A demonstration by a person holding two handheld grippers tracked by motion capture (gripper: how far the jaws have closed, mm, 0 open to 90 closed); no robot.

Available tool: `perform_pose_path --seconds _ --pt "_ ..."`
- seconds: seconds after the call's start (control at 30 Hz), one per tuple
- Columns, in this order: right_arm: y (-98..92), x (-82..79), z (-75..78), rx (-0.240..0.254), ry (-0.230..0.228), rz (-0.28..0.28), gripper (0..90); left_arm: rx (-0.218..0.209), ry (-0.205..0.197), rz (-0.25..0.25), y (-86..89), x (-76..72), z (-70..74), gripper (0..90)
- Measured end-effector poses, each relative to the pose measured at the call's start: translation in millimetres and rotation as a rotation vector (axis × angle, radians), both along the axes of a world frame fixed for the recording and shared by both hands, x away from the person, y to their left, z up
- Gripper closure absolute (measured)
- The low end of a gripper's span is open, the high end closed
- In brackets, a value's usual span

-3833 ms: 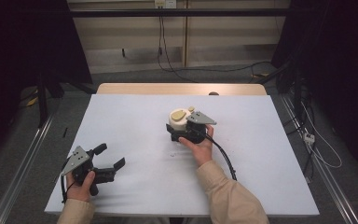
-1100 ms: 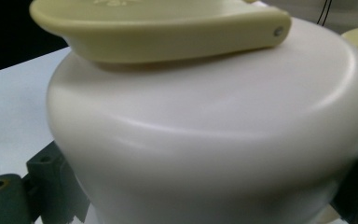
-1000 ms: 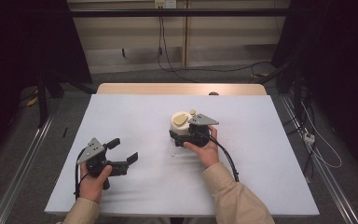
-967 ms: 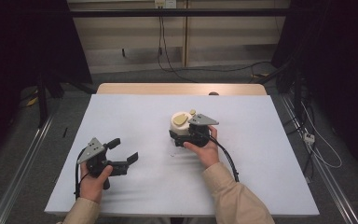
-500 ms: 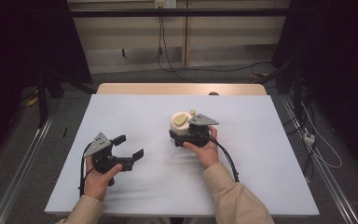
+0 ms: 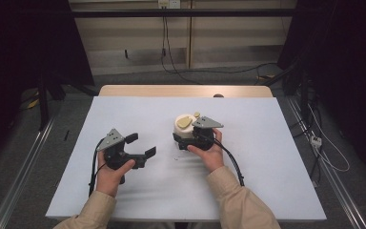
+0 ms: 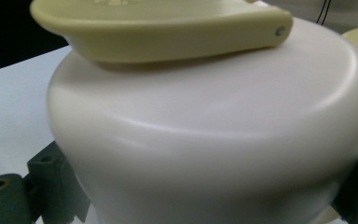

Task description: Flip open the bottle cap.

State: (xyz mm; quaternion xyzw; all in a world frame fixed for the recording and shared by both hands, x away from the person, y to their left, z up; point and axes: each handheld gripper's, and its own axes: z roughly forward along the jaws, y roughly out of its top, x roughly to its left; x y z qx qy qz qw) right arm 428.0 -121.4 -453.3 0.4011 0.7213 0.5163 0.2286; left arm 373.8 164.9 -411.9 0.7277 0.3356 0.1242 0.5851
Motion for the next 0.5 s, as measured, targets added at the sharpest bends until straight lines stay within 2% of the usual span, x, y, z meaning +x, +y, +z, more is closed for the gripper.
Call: perform_pose_path --seconds 0.17,0.5 --pt "0.0 0.1 -0.1 0.0 -0.001 0.001 5.8 0.012 0.004 -0.001 -4.4 4.4 0.7 5.8" --pt "0.5 -0.1 -0.1 -0.003 -0.002 -0.001 5.8 0.01 0.016 -0.012 -12.6 10.4 2.7 8.6"
